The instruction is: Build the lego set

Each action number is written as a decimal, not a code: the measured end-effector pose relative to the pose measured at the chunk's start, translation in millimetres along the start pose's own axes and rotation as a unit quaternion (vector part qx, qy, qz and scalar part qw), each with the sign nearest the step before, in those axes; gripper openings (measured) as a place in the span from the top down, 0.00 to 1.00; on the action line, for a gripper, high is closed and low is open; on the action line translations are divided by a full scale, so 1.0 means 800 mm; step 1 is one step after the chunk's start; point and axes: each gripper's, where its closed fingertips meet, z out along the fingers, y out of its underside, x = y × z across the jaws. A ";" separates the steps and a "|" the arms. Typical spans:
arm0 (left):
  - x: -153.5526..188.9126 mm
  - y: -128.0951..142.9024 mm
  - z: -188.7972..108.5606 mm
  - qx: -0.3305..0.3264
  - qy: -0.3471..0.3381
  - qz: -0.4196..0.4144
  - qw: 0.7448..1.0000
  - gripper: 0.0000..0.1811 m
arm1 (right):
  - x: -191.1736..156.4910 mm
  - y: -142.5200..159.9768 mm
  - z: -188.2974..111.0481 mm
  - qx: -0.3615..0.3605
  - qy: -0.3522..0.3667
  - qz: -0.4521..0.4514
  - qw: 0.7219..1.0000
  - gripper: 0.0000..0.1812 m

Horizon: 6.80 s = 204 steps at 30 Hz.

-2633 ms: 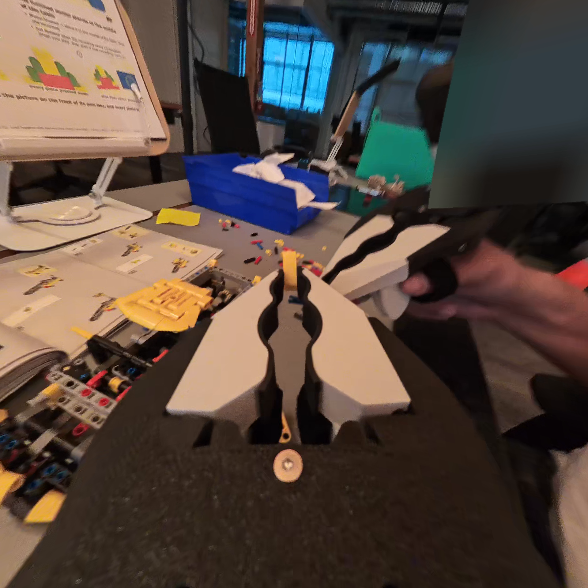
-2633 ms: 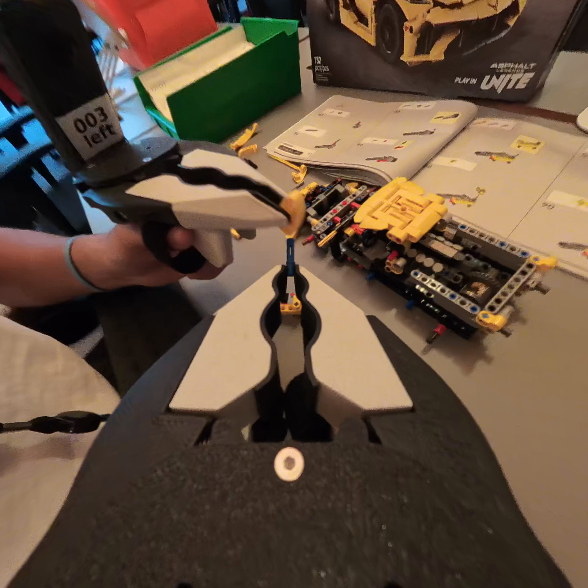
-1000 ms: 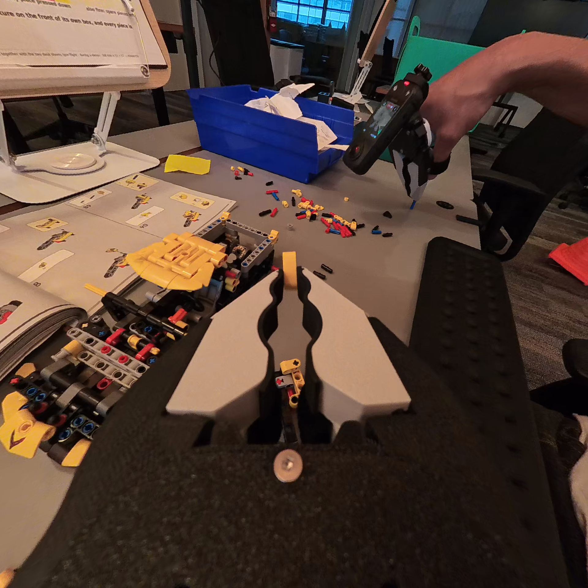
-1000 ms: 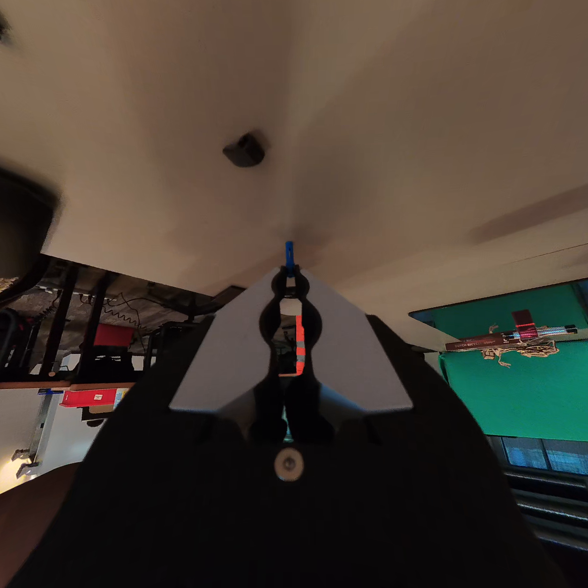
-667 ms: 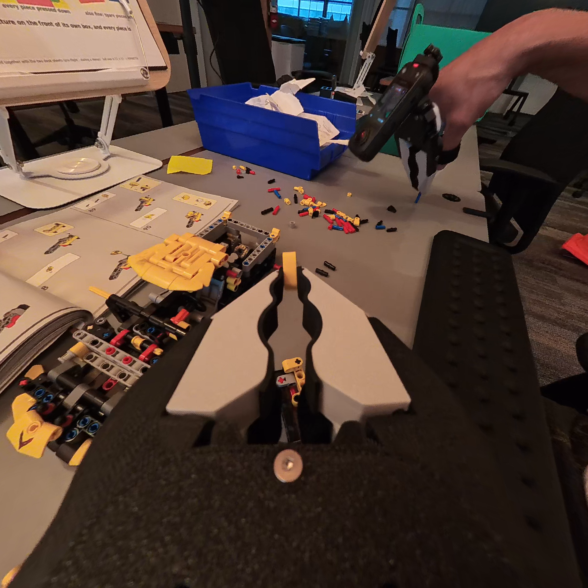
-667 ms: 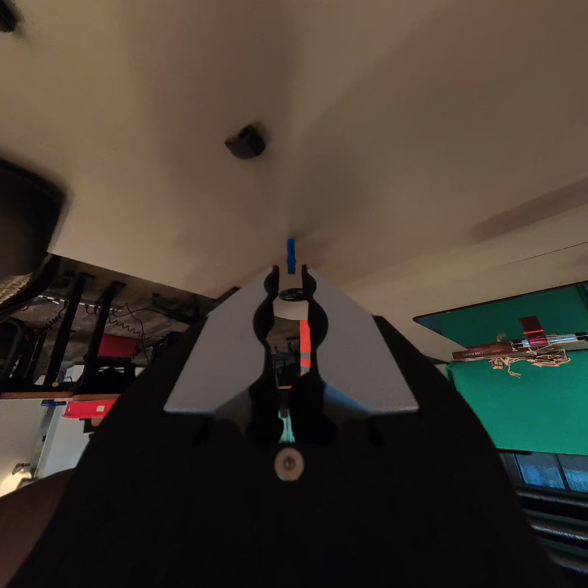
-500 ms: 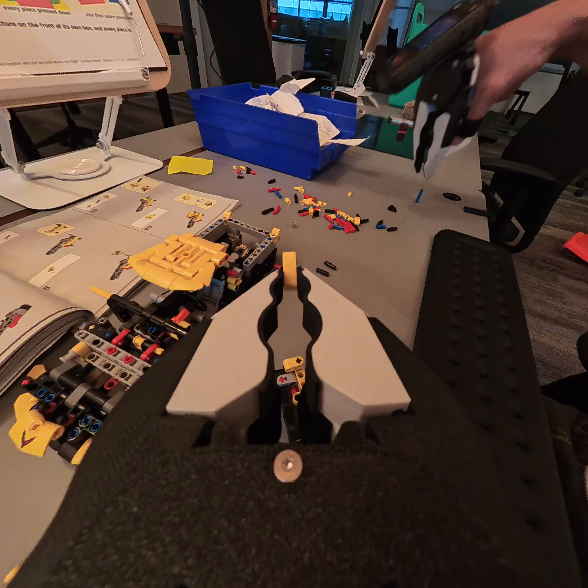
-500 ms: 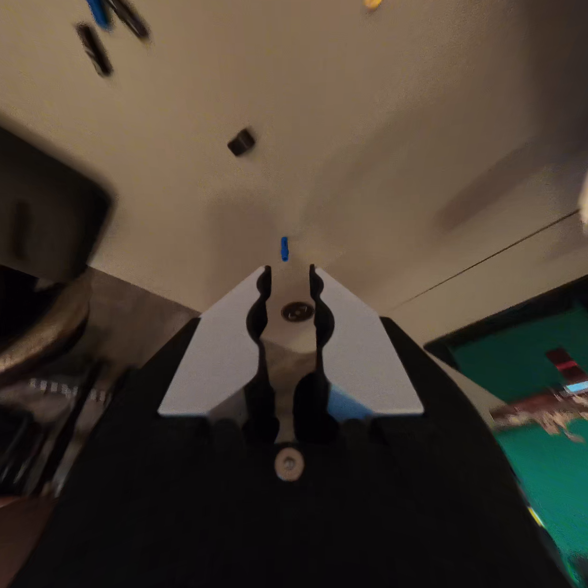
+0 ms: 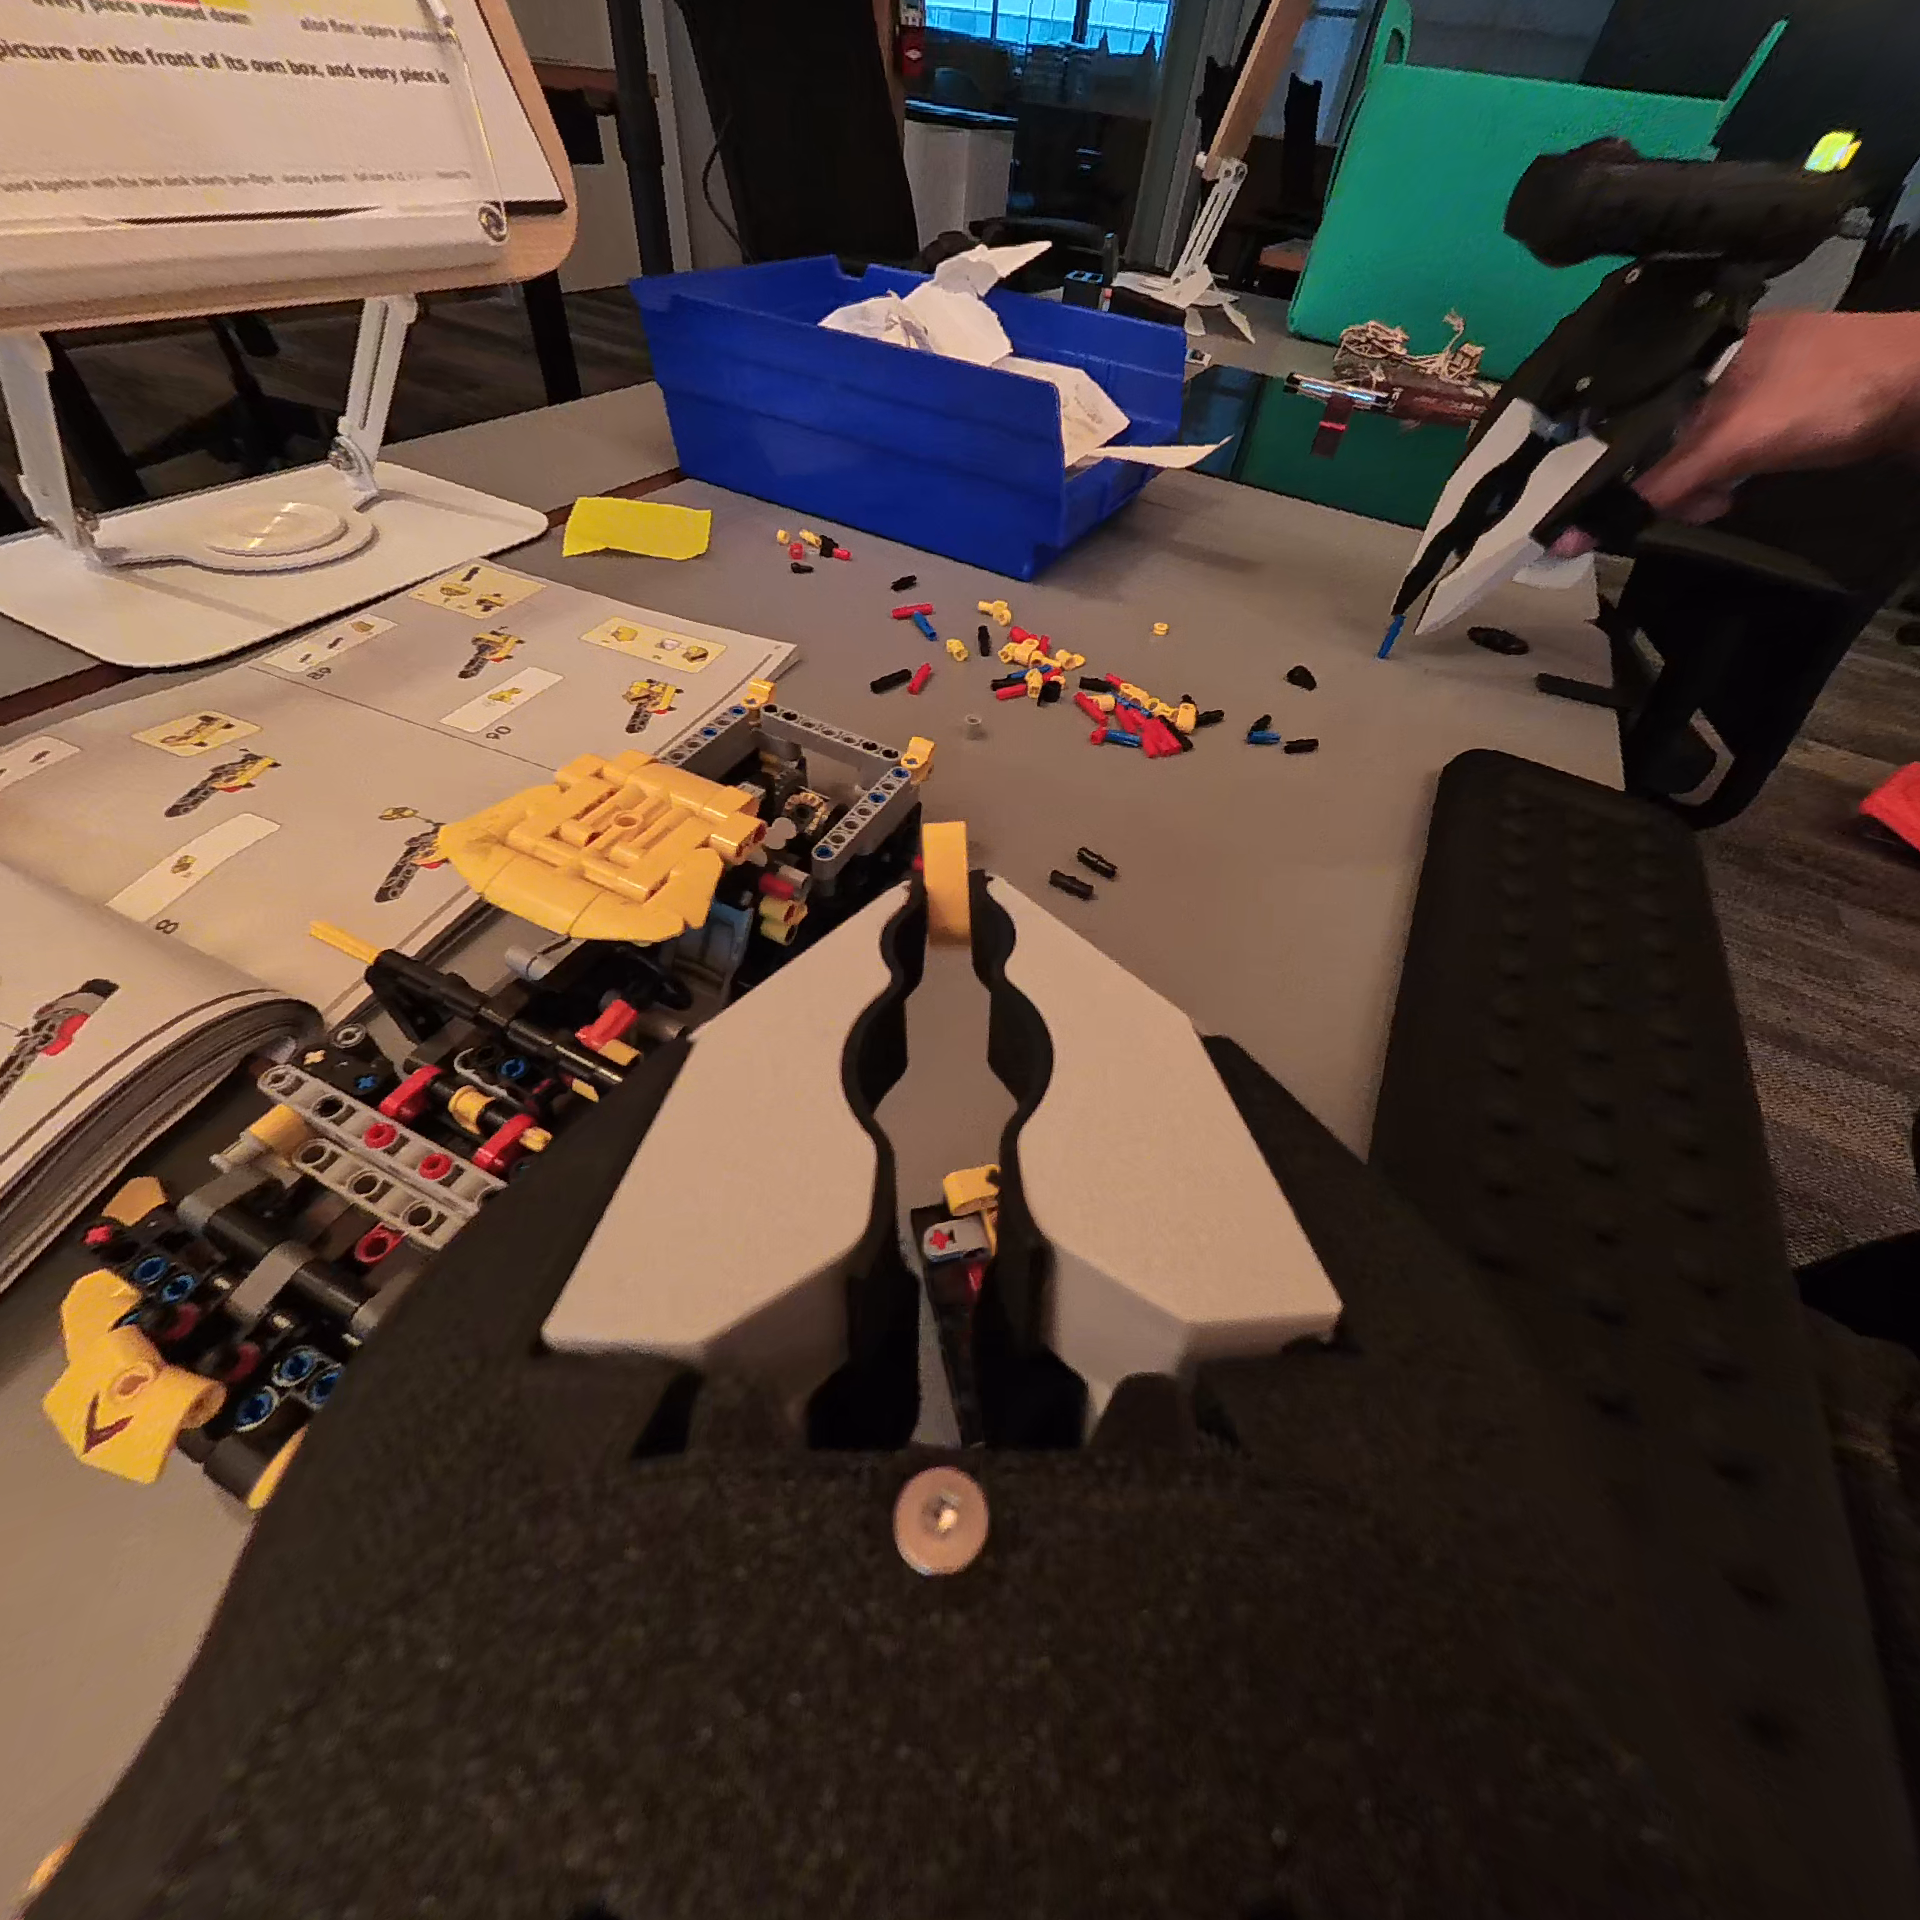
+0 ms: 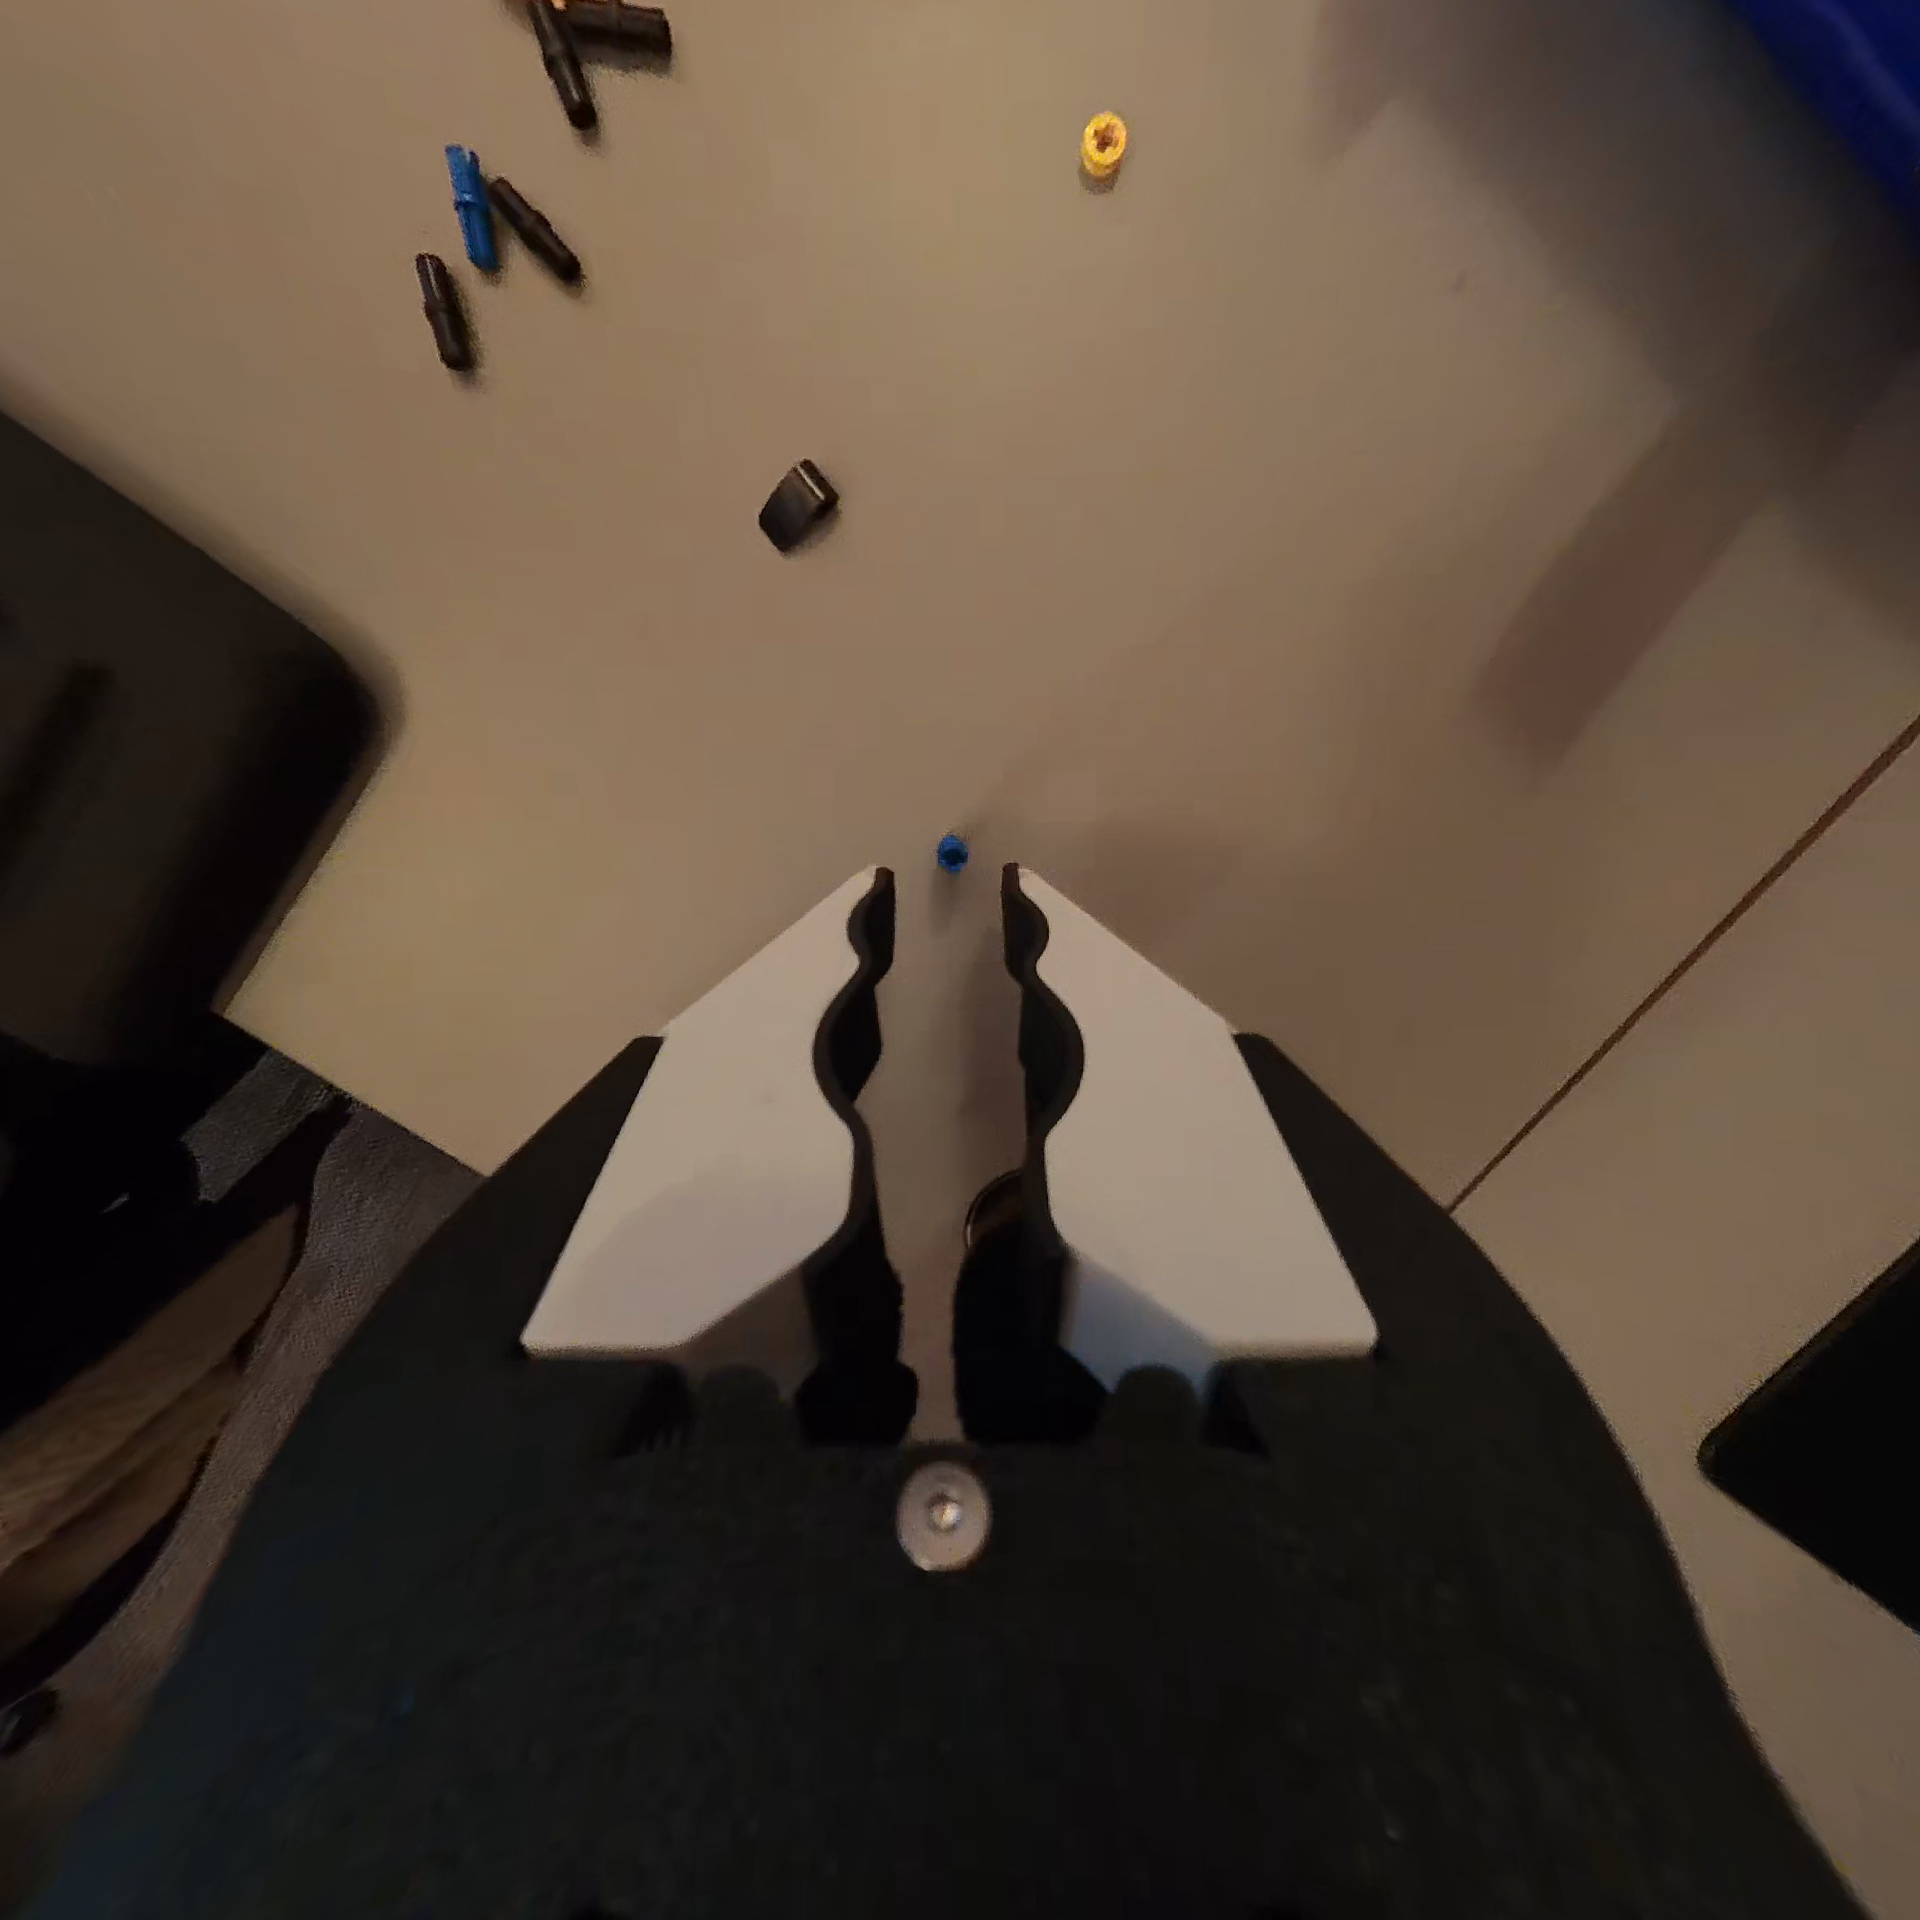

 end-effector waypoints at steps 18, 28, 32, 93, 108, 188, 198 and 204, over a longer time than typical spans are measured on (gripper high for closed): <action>-0.001 -0.003 -0.001 0.008 0.007 -0.017 1.000 0.96 | -0.056 -0.112 -0.030 0.165 -0.046 -0.049 0.984 0.98; -0.007 -0.041 -0.021 0.114 0.112 -0.233 0.959 0.96 | -0.316 -0.359 -0.048 0.474 -0.029 -0.133 0.870 0.98; -0.019 -0.040 -0.024 0.124 0.126 -0.292 0.940 0.96 | -0.343 -0.397 -0.036 0.484 0.042 -0.125 0.865 0.98; -0.033 -0.009 -0.013 0.108 0.145 -0.420 0.890 0.96 | -0.346 -0.413 0.022 0.455 0.063 -0.114 0.881 0.98; -0.030 -0.019 -0.018 0.087 0.086 -0.277 0.953 0.96 | -0.156 -0.220 0.013 0.219 -0.030 -0.048 0.974 0.98; -0.016 -0.024 -0.020 0.093 0.128 -0.309 0.938 0.96 | -0.351 -0.410 0.008 0.410 0.118 -0.173 0.888 0.98; -0.018 -0.026 -0.022 0.105 0.119 -0.312 0.937 0.96 | -0.352 -0.412 0.010 0.394 0.129 -0.184 0.891 0.98; -0.019 -0.028 -0.024 0.123 0.116 -0.321 0.932 0.96 | -0.353 -0.413 0.009 0.408 0.113 -0.133 0.896 0.98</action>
